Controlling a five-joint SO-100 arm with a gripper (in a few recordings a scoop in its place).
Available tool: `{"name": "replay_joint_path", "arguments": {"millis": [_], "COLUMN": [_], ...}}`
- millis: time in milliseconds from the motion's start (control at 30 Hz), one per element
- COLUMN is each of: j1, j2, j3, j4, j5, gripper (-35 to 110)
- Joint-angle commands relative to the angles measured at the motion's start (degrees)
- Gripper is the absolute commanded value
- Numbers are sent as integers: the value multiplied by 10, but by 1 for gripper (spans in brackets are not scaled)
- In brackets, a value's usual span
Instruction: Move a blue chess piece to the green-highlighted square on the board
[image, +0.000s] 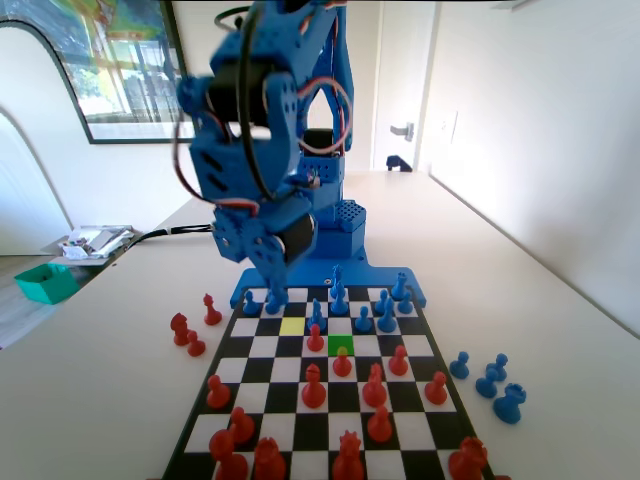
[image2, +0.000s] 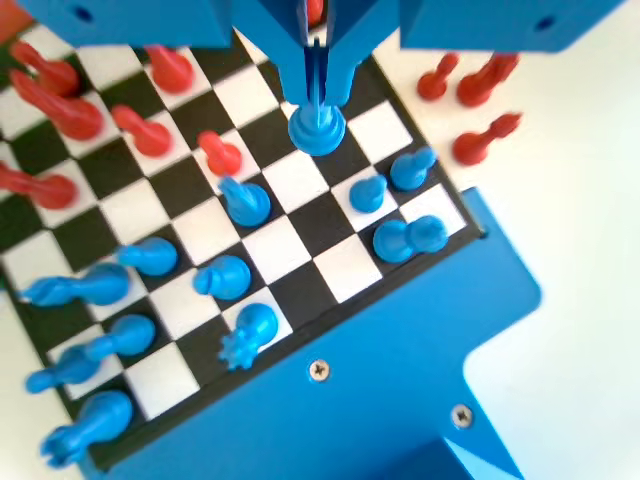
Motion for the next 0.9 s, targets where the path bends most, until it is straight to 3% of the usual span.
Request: {"name": "replay_joint_path", "arguments": {"millis": [0,467,867], "j1": [-12,-152,-177], "j2": [54,59,-9], "j3": [-65,-76,11], "j4": [49,-11,-108], "j5": [11,64,63], "gripper": [1,1,1]}}
